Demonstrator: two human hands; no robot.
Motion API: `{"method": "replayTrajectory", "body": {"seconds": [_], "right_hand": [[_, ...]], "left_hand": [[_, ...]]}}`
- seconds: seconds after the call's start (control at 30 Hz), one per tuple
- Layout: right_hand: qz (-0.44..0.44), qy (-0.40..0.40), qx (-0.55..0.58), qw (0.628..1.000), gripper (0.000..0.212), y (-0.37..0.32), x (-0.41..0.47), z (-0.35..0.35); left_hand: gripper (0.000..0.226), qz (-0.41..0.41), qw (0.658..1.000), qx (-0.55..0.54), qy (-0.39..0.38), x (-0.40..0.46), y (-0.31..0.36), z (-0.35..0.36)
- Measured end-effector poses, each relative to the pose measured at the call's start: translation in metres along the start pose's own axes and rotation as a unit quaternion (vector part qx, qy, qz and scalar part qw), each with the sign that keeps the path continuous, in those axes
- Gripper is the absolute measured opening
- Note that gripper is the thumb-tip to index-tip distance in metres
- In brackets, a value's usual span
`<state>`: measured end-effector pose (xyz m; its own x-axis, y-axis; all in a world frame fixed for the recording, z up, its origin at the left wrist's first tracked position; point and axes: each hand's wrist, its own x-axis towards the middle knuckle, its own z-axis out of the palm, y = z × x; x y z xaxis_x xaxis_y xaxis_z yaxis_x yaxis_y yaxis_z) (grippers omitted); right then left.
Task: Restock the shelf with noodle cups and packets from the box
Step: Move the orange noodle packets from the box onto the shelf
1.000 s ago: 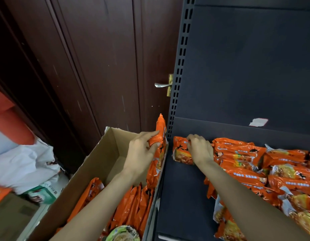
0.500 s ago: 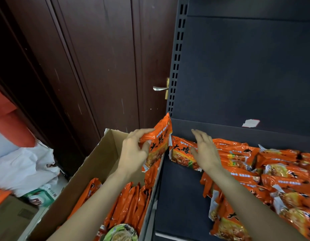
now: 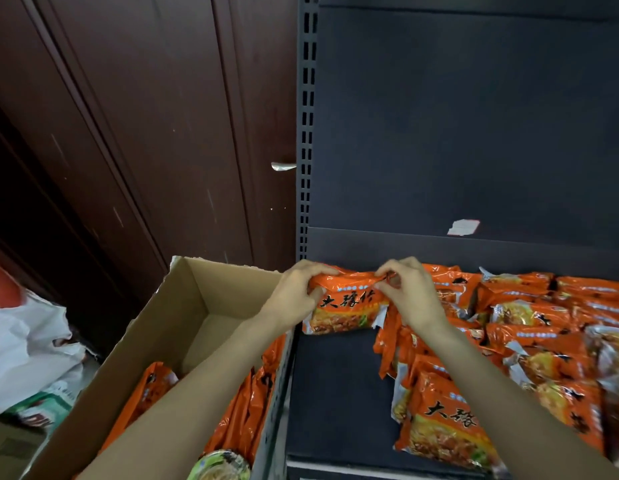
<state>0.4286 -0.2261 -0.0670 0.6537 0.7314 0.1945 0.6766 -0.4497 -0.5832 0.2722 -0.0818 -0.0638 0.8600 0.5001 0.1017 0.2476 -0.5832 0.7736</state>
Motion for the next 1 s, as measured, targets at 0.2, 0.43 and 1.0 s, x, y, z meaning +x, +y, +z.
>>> {"method": "replayTrajectory", "body": {"seconds": [0.2, 0.43, 1.0], "right_hand": [[-0.007, 0.000, -0.157, 0.988, 0.016, 0.007, 0.003, 0.026], [-0.022, -0.007, -0.191, 0.981, 0.039, -0.003, 0.004, 0.034], [-0.106, -0.170, 0.004, 0.980, 0.046, -0.062, -0.047, 0.079]], "left_hand": [[0.041, -0.008, 0.978, 0.205, -0.035, 0.020, -0.027, 0.018], [0.050, 0.057, 0.942, 0.329, 0.027, 0.016, -0.023, 0.019], [0.028, -0.193, 0.972, 0.049, 0.122, -0.086, -0.063, -0.012]]}}
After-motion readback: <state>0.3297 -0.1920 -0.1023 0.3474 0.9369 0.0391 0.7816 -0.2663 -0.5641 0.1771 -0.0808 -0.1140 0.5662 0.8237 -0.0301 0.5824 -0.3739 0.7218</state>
